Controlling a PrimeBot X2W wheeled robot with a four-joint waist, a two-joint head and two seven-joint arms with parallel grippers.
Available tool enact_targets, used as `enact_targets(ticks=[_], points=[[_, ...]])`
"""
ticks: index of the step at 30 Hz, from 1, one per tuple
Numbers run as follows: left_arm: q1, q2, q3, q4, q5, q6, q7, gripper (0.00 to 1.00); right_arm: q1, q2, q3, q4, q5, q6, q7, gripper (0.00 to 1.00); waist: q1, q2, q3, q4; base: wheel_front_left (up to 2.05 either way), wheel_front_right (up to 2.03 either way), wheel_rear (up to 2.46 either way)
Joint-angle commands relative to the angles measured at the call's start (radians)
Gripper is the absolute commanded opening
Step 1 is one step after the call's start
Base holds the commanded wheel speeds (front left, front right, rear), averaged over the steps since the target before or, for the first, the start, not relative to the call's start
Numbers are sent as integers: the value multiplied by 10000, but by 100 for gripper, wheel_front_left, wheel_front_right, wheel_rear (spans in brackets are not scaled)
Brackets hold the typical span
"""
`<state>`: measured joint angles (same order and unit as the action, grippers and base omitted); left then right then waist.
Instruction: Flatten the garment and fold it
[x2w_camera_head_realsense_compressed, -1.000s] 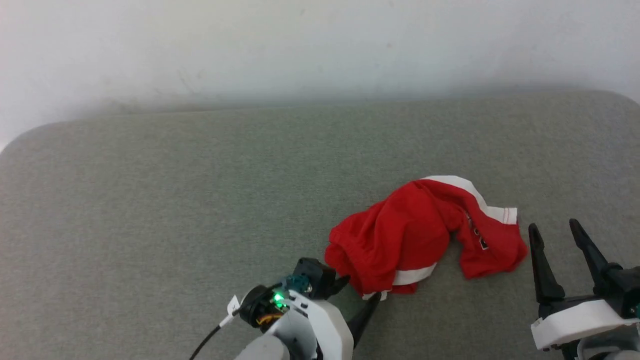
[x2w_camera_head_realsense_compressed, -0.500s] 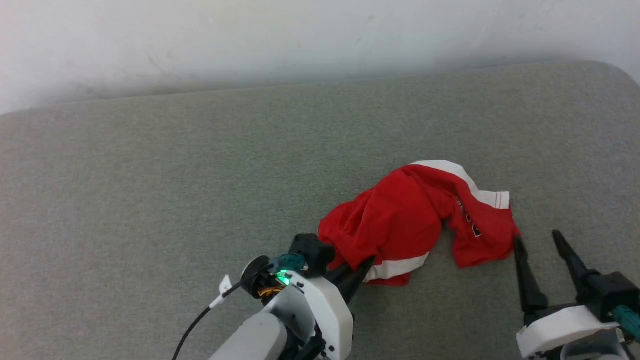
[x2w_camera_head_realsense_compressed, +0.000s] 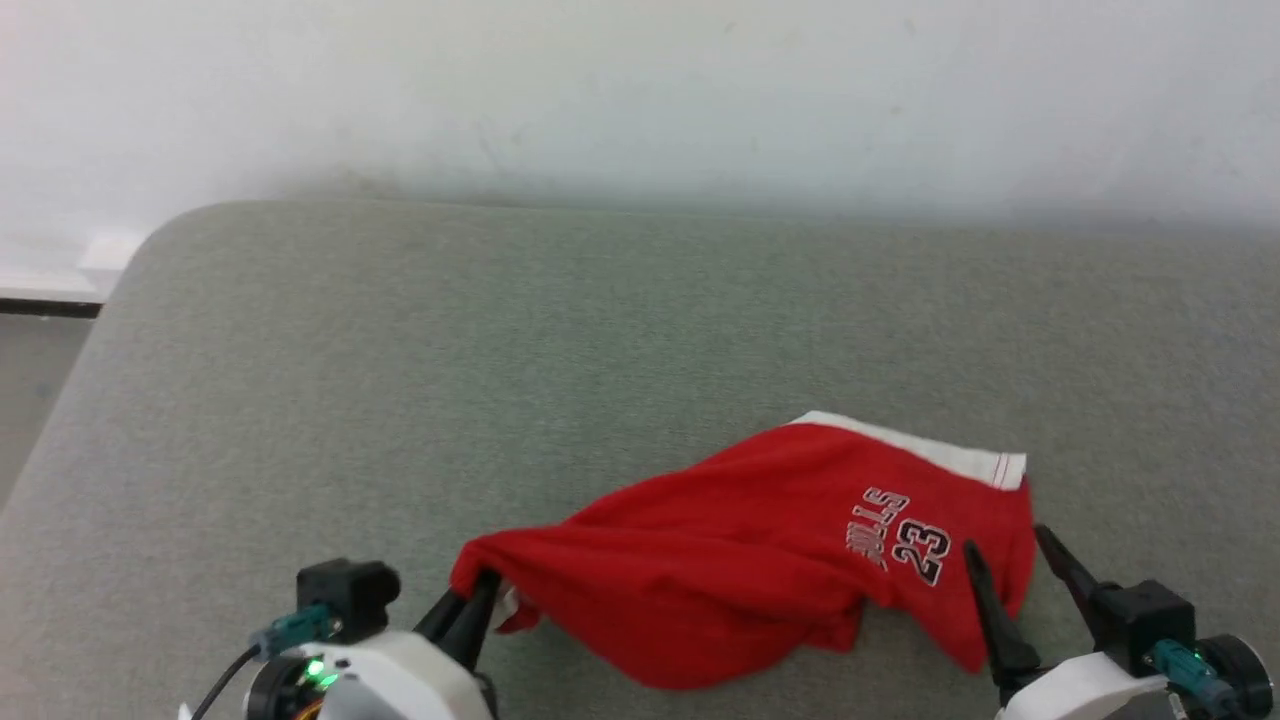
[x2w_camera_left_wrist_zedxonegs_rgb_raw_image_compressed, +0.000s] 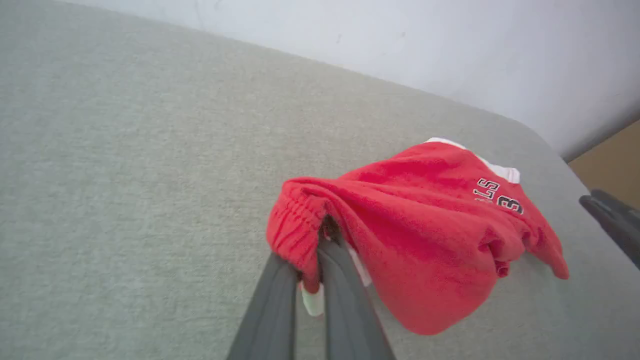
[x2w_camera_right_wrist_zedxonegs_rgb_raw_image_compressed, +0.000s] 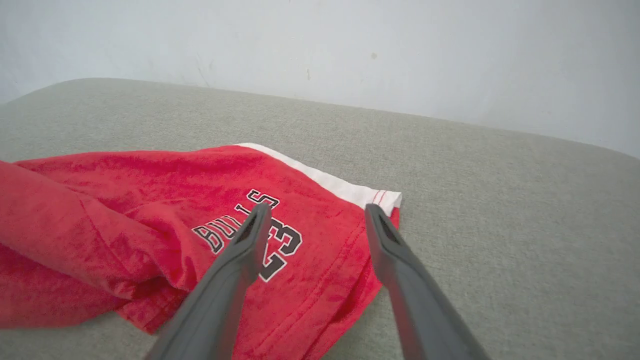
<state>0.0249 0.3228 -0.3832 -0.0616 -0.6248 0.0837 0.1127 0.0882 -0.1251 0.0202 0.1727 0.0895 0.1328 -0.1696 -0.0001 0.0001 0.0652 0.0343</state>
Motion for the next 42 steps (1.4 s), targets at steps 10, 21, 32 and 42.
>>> enact_targets(ticks=[10, 21, 32, 42], points=[[-239, 98, 203, 1968, 1162, 633, -1810, 100, -49, -274, 436, -145, 422, -21, 617, 100, 1, -1, -627, 1047, 0, 0, 0], [-809, -14, 172, 785, 4281, 953, -3738, 100, -2148, -2041, 1428, 477, 907, -21, 5610, 100, 1, -1, -215, 1842, 0, 0, 0], [-625, -841, 219, 73, 5205, 457, -3742, 100, -3658, -2967, 1898, 2158, 1473, -21, 7746, 100, 1, -1, 628, 2740, 0, 0, 0], [-707, -1364, 566, 170, 5462, -36, -3743, 100, -3662, -3266, 1971, 2713, 1793, -21, 7266, 0, 1, -1, 861, 2923, 0, 0, 0]])
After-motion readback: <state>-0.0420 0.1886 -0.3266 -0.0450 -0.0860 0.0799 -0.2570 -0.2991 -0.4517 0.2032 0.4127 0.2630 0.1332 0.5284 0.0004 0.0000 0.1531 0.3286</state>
